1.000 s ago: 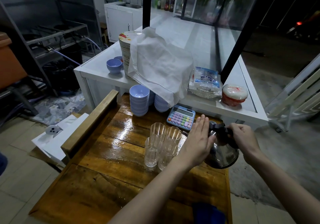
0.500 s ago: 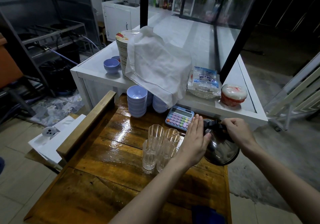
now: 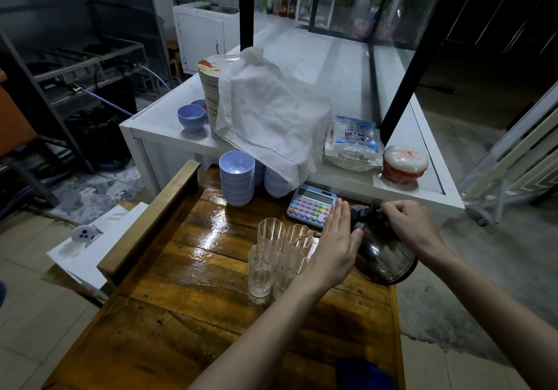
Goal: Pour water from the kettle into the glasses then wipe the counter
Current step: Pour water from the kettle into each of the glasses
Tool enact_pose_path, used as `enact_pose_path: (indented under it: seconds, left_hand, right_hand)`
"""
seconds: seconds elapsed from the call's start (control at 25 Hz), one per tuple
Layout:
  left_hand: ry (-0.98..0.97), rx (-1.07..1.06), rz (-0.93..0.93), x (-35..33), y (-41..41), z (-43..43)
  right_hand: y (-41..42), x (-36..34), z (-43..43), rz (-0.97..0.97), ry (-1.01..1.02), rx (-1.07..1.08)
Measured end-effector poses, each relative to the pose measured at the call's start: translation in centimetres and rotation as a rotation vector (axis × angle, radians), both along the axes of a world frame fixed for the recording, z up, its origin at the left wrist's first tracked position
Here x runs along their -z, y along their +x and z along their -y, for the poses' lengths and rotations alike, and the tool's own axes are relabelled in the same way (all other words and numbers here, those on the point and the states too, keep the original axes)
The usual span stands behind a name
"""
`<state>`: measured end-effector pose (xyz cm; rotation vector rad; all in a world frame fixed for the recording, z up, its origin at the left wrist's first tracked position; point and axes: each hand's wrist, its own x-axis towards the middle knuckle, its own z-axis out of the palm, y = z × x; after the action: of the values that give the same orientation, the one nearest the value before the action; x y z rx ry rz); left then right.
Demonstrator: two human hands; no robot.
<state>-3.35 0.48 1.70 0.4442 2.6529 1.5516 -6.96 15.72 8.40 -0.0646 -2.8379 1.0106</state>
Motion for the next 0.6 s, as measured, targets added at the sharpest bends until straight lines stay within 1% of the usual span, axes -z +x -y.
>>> enact_pose_path:
  seconds: [0.6]
  left_hand:
    - [0.003,-0.005,0.005,-0.09,0.04,0.24]
  right_hand:
    - [0.14,-0.42,0.45,0.002,0.054,-0.006]
